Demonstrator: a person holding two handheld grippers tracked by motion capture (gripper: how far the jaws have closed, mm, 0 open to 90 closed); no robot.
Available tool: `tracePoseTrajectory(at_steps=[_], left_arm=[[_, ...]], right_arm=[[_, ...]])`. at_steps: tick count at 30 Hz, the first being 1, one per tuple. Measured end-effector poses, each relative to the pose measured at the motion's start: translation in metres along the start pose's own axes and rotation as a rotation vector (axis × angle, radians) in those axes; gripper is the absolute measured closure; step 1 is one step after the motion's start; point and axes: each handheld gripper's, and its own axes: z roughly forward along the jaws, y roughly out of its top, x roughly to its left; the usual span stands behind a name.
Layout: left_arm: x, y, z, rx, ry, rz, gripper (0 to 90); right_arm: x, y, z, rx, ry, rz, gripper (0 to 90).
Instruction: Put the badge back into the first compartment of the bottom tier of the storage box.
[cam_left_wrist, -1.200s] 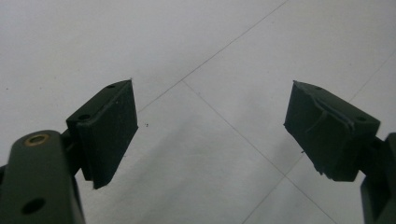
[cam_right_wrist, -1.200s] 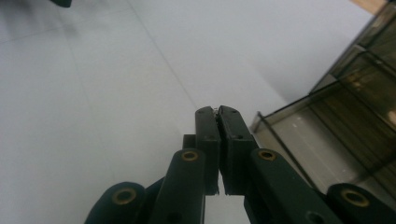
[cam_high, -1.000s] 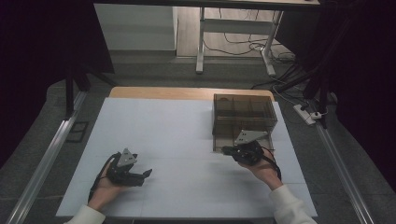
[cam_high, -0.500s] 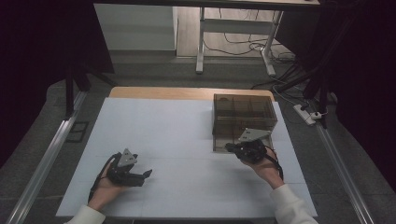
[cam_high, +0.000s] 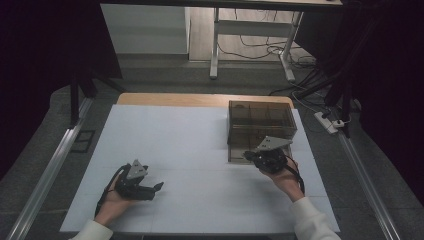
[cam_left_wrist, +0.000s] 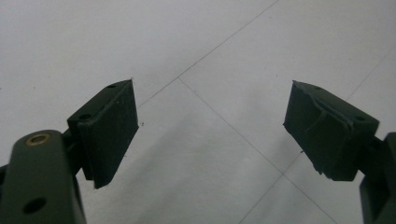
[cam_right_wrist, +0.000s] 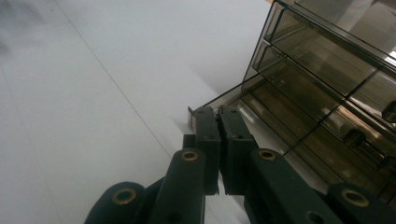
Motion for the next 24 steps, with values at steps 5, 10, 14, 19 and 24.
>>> tracePoseTrajectory(at_steps=[5, 10, 14, 19, 24], left_arm=[[0.0, -0.0001, 0.0004, 0.004, -0.002, 0.001, 17.5], [-0.0003, -0.0003, 0.0009, 0.008, -0.007, 0.004, 17.5], [-0.0005, -0.0007, 0.0014, 0.012, -0.009, 0.007, 17.5], [-0.0008, -0.0007, 0.0021, 0.018, -0.011, 0.012, 17.4], [-0.0009, -0.0008, 0.0018, 0.019, -0.012, 0.013, 17.4]], right_arm=[[-0.0011, -0.0017, 0.0019, 0.008, -0.012, 0.001, 87.1], [-0.001, -0.0028, 0.0037, 0.018, -0.015, -0.002, 86.8], [-0.0003, -0.0024, 0.0039, 0.02, -0.011, -0.009, 86.7], [0.0, -0.0024, 0.0039, 0.022, -0.013, -0.014, 86.6], [-0.0004, -0.0024, 0.0037, 0.015, -0.02, -0.016, 86.6]])
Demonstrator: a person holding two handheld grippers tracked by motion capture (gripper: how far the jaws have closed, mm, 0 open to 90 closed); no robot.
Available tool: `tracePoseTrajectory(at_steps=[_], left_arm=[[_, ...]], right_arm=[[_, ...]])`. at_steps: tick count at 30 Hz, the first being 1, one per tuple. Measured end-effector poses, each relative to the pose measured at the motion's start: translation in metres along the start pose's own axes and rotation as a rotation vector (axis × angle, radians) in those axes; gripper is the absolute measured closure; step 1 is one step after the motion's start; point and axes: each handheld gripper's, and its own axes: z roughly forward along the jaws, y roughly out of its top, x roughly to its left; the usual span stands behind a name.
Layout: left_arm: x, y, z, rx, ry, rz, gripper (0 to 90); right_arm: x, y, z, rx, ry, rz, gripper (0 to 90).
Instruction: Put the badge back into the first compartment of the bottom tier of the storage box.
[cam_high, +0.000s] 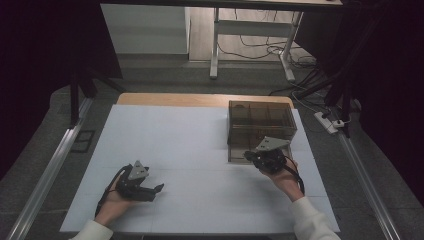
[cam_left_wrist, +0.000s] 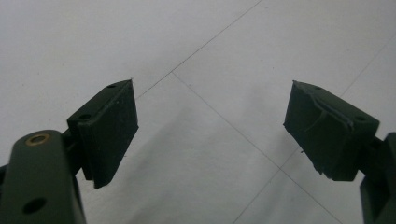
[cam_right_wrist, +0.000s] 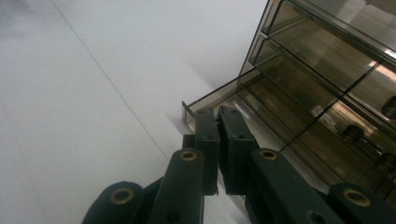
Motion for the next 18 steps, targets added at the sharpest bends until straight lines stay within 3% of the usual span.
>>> tracePoseTrajectory(at_steps=[18], left_arm=[[0.002, 0.0, -0.002, -0.013, 0.001, -0.012, 17.3]], right_arm=[[-0.014, -0.006, 0.001, -0.001, -0.049, 0.038, 86.7]])
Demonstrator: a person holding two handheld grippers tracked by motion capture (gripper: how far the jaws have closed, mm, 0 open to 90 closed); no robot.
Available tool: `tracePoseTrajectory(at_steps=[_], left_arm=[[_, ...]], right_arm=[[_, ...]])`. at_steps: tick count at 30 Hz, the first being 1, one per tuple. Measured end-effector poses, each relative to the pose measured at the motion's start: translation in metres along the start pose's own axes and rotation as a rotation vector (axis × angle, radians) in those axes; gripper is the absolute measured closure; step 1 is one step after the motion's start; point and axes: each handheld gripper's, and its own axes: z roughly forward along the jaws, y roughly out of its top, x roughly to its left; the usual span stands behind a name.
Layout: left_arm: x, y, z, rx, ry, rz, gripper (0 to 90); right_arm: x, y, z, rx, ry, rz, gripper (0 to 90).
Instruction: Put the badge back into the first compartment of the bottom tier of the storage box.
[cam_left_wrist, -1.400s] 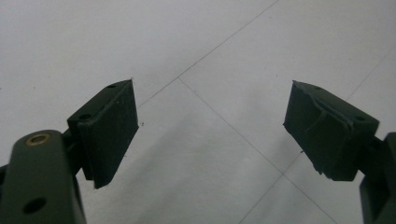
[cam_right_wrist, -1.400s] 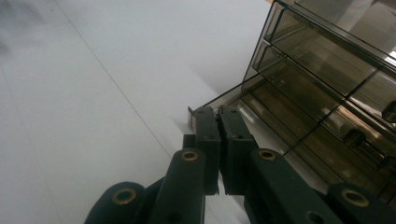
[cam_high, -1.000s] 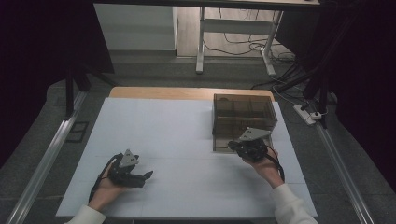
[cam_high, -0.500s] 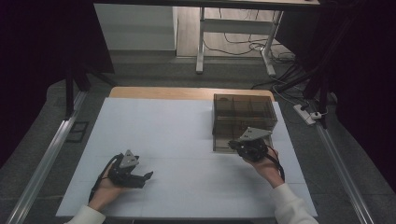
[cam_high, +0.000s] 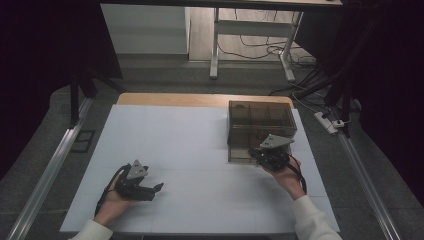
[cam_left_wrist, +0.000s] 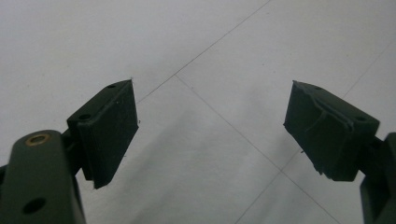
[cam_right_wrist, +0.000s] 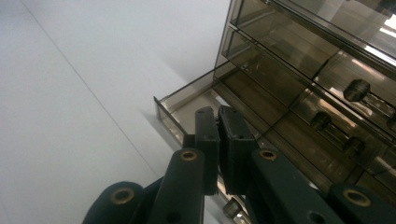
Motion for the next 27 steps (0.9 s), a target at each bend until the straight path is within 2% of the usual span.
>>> tracePoseTrajectory(at_steps=[7, 12, 16, 22, 27], left_arm=[[0.0, 0.0, -0.001, -0.007, 0.002, -0.004, 17.3], [0.0, 0.001, 0.0, -0.006, 0.001, -0.003, 17.3], [0.0, 0.0, -0.001, -0.008, 0.002, -0.004, 17.2], [0.0, 0.0, -0.001, -0.008, 0.002, -0.003, 17.2], [0.0, 0.0, -0.002, -0.01, 0.003, -0.005, 17.2]], right_arm=[[-0.002, 0.006, 0.008, -0.024, 0.004, 0.008, 86.7], [-0.003, 0.01, 0.019, -0.018, 0.005, 0.018, 86.0], [-0.004, 0.01, 0.025, -0.018, -0.009, 0.03, 70.6], [-0.004, 0.01, 0.017, -0.044, -0.011, 0.031, 64.7], [-0.004, 0.007, 0.013, -0.041, 0.001, 0.027, 59.1]])
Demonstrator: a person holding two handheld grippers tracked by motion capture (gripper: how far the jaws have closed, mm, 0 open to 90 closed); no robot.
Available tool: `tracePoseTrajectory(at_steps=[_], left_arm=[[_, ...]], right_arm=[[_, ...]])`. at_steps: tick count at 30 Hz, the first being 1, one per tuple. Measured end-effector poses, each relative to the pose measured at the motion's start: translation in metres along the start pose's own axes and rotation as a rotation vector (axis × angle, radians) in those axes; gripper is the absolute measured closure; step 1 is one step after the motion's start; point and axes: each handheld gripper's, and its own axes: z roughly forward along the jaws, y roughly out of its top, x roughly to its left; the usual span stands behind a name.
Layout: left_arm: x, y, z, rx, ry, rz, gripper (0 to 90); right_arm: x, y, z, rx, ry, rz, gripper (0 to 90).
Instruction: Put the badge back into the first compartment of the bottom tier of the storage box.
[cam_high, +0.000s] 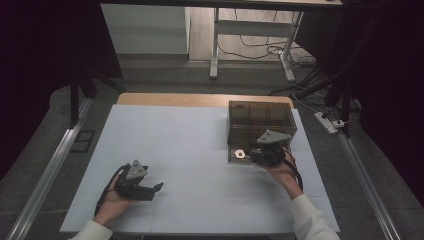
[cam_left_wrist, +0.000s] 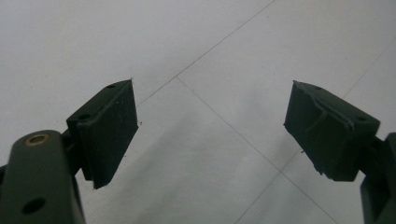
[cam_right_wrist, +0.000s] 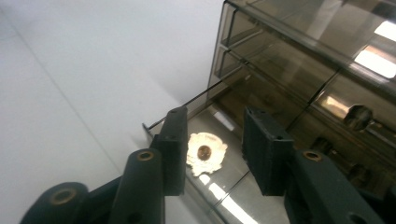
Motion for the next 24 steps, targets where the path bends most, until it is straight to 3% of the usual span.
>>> tracePoseTrajectory(at_steps=[8, 17, 24], left_arm=[[0.0, 0.0, 0.0, 0.0, 0.001, -0.001, 17.2], [-0.001, 0.001, 0.0, 0.0, -0.001, 0.004, 17.2], [-0.001, 0.0, 0.0, -0.001, -0.003, -0.001, 17.2]], right_arm=[[0.0, -0.008, -0.009, -0.011, -0.002, 0.004, 53.0], [-0.001, -0.019, -0.027, -0.033, -0.04, 0.032, 51.8], [0.001, -0.027, -0.043, -0.046, -0.067, 0.027, 51.3]])
